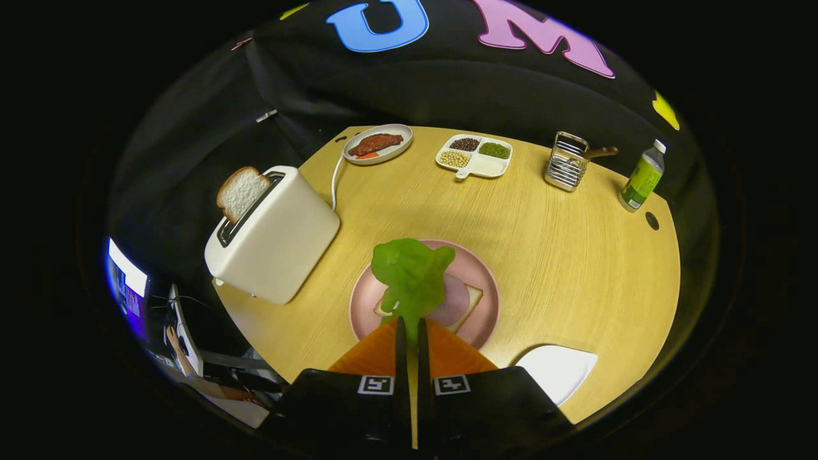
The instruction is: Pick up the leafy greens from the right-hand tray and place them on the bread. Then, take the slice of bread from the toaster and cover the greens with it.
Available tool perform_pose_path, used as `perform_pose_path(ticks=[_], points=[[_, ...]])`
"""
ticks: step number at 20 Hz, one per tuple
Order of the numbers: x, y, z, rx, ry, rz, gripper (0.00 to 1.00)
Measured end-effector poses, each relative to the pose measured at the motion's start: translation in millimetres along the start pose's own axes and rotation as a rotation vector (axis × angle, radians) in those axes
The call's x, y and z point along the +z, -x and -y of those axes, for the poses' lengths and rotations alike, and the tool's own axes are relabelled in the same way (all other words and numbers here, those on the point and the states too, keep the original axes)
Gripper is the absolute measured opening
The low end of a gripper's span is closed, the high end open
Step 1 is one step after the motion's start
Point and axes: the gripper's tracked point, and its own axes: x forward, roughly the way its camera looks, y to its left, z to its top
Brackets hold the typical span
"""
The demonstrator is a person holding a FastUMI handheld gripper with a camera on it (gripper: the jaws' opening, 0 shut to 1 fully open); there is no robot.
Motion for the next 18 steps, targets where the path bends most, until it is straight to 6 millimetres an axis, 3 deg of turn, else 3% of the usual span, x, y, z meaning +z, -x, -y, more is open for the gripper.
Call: perform_pose_path(ticks=[3,5,8,9,13,16,18], points=[[2.4,-21.8,-7.0,0.005,-0.015,-0.022,0.13],[1.0,-33.8,4.8,-0.058,-0.012,-0.036,0.26],[-8.6,-45.5,21.9,-0.135,0.001,-0.060,0.67],[-12.0,-46.5,20.4,-0.138,0.001,-0.068,0.72],[-18.0,-41.7,14.6,-0.117,-0.010,-0.073,0.72],[-8.2,-30.9,6.3,-0.092,-0.037,-0.031,0.72],[6.3,-17.2,-10.8,-0.047,-0.064,0.027,0.72]])
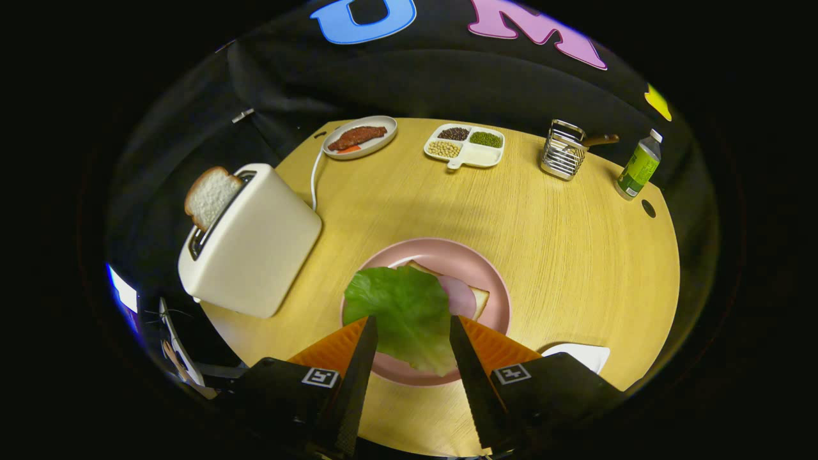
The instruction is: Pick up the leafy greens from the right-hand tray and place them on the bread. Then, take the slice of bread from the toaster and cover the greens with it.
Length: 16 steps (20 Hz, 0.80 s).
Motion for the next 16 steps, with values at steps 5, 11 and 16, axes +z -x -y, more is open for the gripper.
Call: perform_pose_path(ticks=[5,11,16], points=[[59.1,50.7,-76.1,0.157,0.050,0.207,0.72],[118.8,86.7,-184.5,0.320,0.122,0.353,0.72],[135.3,58.3,-238.3,0.253,0.094,0.278,0.72]])
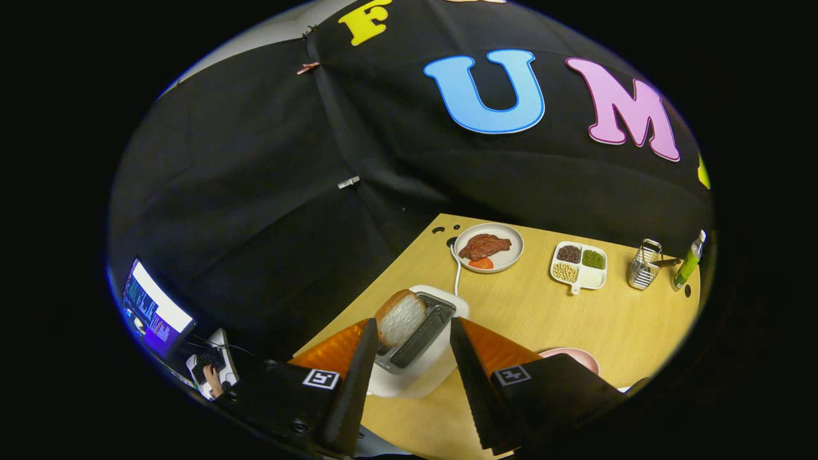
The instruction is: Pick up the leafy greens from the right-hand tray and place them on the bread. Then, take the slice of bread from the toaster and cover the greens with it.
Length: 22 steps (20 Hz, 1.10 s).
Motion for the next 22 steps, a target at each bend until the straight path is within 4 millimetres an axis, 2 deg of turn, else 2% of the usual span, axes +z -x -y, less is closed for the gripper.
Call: perform_pose_path(ticks=[2,5,8,11,12,14,17,20,22], points=[[-3.0,-23.0,-20.2,0.016,-0.047,-0.036,0.72],[-11.4,-57.3,-30.0,-0.011,-0.066,-0.076,0.72],[-30.0,-89.9,-21.3,-0.110,-0.108,-0.123,0.72],[-34.4,-115.9,-16.6,-0.191,-0.181,-0.140,0.72],[-37.2,-121.2,-17.1,-0.205,-0.197,-0.157,0.72],[-44.2,-130.4,-8.3,-0.263,-0.207,-0.185,0.62],[-47.7,-135.3,-7.0,-0.306,-0.206,-0.188,0.62],[-53.9,-135.5,-1.3,-0.348,-0.215,-0.200,0.42],[-53.8,-131.5,4.7,-0.391,-0.245,-0.193,0.25]])
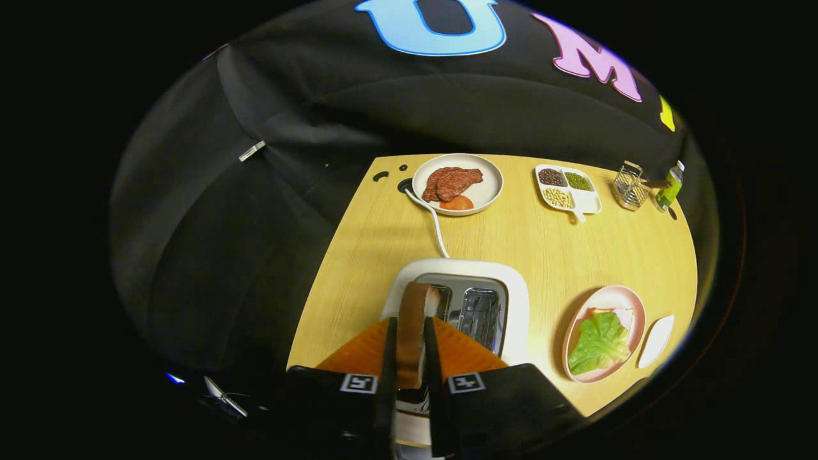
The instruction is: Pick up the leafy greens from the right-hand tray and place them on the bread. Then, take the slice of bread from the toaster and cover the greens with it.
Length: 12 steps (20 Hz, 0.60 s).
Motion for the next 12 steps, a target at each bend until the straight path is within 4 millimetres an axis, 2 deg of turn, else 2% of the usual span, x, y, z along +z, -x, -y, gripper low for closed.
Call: perform_pose_path(ticks=[1,5,8,12], points=[[1.0,-0.6,2.7,-0.007,-0.020,-0.001,0.17],[8.9,12.5,0.2,0.026,-0.062,0.011,0.12],[21.8,34.7,-0.4,0.077,-0.079,0.044,0.12],[41.9,72.9,8.4,0.158,-0.129,0.076,0.12]])
